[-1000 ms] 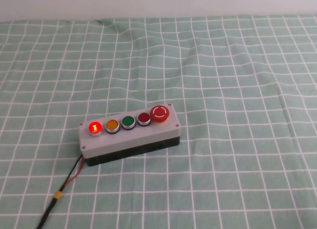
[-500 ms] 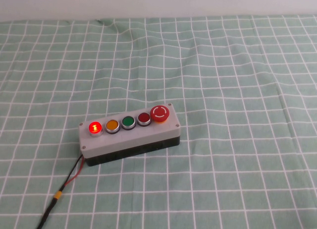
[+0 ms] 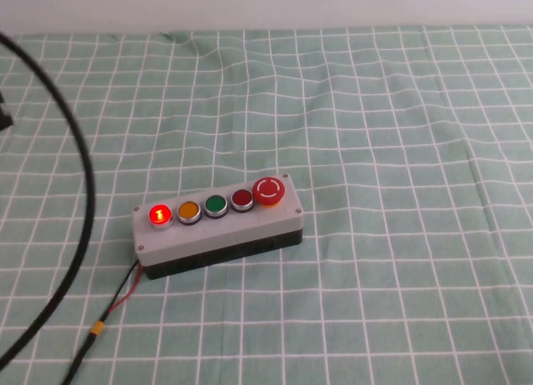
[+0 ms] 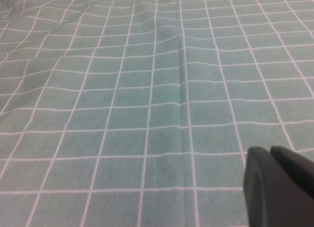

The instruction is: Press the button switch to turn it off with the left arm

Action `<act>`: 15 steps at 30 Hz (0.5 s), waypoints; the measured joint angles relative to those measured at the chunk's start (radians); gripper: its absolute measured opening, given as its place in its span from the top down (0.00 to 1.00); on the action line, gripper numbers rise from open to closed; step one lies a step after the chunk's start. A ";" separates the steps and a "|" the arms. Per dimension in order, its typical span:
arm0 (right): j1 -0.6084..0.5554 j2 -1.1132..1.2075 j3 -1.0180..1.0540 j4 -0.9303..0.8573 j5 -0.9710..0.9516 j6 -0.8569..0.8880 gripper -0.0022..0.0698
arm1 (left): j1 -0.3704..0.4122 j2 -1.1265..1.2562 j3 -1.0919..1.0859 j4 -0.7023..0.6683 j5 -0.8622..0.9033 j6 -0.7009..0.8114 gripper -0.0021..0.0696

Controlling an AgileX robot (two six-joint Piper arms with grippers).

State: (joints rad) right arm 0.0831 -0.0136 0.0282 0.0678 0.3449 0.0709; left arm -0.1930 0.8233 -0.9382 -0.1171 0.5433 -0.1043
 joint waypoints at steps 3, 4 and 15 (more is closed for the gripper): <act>0.000 0.000 0.000 0.000 0.000 0.000 0.99 | 0.000 0.115 -0.087 0.000 0.125 0.033 0.98; 0.000 0.000 0.000 0.000 0.000 0.000 0.99 | 0.000 0.157 -0.119 0.000 0.168 0.041 0.98; 0.000 0.000 0.000 0.000 0.000 0.000 0.99 | -0.068 0.519 -0.289 0.000 0.354 0.091 0.98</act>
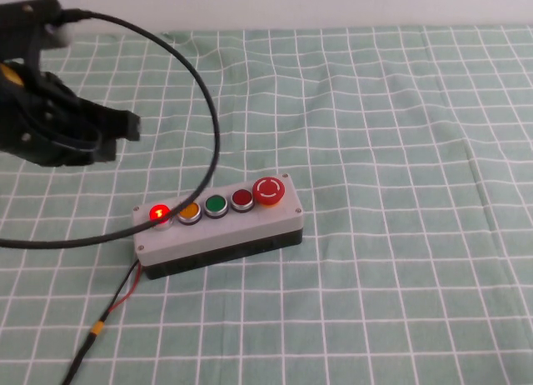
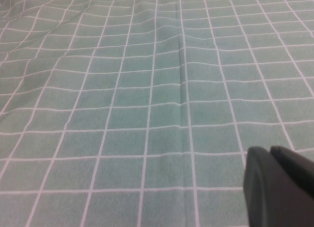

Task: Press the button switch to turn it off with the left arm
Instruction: Press the button to turn off

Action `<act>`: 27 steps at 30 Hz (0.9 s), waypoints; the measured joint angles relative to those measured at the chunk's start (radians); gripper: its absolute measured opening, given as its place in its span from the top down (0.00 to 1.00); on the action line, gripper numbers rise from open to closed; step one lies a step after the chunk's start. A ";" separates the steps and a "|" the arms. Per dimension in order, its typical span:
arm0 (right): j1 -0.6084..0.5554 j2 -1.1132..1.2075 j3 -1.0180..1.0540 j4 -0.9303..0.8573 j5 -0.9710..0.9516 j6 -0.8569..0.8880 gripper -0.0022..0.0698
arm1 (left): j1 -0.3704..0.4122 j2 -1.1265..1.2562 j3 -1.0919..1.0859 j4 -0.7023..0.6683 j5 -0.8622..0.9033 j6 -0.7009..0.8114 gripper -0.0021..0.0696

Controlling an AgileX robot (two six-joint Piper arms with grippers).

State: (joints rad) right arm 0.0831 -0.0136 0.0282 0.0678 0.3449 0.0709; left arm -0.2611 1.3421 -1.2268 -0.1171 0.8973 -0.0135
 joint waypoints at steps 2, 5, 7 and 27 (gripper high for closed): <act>0.000 0.000 0.000 0.000 0.000 0.000 0.99 | -0.027 0.049 -0.002 0.000 0.000 0.000 0.98; 0.000 0.000 0.000 0.000 0.000 0.000 0.99 | -0.045 0.110 -0.002 0.000 0.000 0.002 0.98; 0.000 0.000 0.000 0.000 0.000 0.000 0.99 | -0.045 0.142 -0.003 0.000 0.000 0.002 0.98; 0.000 0.000 0.000 0.000 0.000 0.000 0.99 | -0.045 0.356 -0.023 0.002 -0.003 0.002 0.98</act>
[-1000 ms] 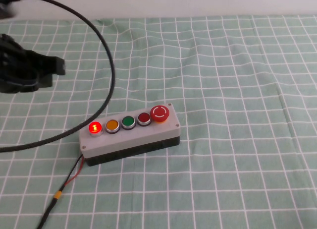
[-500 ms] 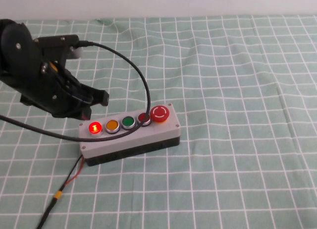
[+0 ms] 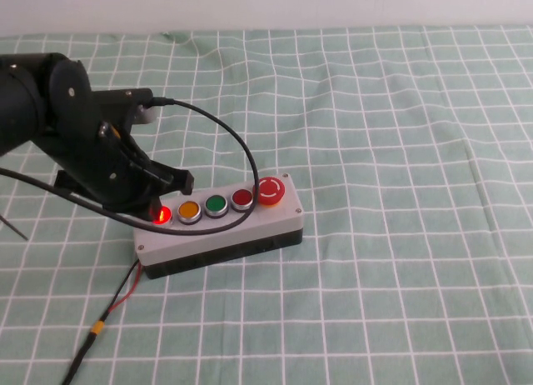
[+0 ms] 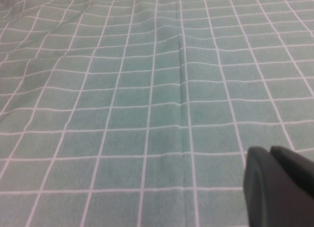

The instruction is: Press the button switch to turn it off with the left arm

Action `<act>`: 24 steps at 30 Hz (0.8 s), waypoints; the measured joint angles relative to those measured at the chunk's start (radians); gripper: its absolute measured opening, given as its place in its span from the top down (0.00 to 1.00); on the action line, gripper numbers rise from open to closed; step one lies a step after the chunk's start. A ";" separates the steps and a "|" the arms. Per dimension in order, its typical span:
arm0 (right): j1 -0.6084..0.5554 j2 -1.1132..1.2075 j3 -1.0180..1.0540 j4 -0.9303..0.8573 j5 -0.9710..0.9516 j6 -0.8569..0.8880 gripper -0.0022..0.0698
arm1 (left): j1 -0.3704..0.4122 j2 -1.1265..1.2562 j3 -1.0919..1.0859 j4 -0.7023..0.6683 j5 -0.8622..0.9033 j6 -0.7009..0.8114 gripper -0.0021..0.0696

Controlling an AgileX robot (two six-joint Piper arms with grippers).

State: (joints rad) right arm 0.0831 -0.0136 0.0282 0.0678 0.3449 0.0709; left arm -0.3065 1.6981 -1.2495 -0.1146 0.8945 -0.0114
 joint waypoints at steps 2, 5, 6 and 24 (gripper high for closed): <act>0.000 0.000 0.000 0.000 0.000 0.000 0.99 | 0.000 -0.011 0.000 0.000 0.000 0.000 0.98; 0.000 0.000 0.000 0.000 0.000 0.000 0.99 | 0.000 -0.066 -0.002 0.004 0.000 0.000 0.98; 0.000 0.000 0.000 0.000 0.000 0.000 0.99 | 0.000 -0.097 -0.006 0.004 0.000 0.000 0.98; 0.000 0.000 0.000 0.000 0.000 0.000 0.99 | 0.000 -0.880 -0.032 0.042 0.082 0.051 0.98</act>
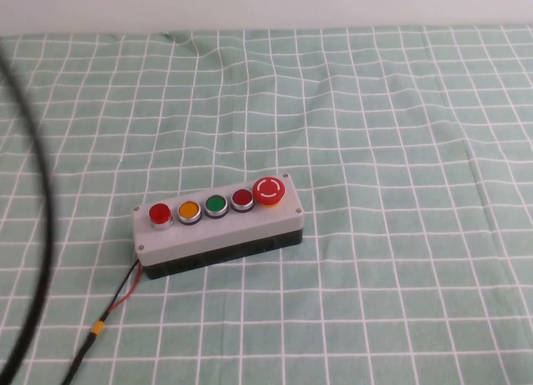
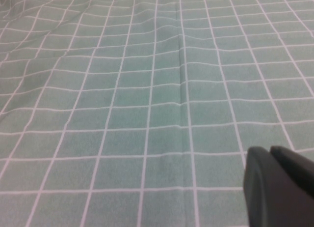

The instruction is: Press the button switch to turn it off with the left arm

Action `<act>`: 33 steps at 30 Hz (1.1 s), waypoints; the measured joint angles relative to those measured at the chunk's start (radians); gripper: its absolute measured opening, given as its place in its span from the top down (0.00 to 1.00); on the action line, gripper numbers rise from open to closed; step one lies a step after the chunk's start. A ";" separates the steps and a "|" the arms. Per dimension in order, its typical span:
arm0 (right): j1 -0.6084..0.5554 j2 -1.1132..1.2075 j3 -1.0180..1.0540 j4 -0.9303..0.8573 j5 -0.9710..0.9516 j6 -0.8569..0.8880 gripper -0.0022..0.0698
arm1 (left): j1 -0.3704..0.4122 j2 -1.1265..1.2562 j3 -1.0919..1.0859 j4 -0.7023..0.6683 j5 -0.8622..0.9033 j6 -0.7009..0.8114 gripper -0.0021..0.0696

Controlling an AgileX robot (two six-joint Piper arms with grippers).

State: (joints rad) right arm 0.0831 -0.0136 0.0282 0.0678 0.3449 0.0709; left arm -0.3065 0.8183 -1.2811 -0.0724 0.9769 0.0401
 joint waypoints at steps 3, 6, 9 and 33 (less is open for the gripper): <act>0.000 0.000 0.000 0.000 0.000 0.000 0.99 | 0.000 -0.115 0.025 0.016 0.019 0.001 0.98; 0.000 0.000 0.000 0.000 0.000 0.000 0.99 | 0.000 -0.219 0.087 0.018 0.027 0.001 0.98; 0.000 0.000 0.000 0.000 0.000 0.000 0.99 | 0.000 -0.308 0.172 0.014 0.030 0.001 0.98; 0.000 0.000 0.000 0.000 0.000 0.000 0.99 | 0.000 -0.485 0.570 -0.080 -0.042 -0.005 0.98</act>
State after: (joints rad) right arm 0.0831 -0.0136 0.0282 0.0678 0.3449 0.0709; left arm -0.3065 0.3333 -0.7113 -0.1521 0.9346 0.0348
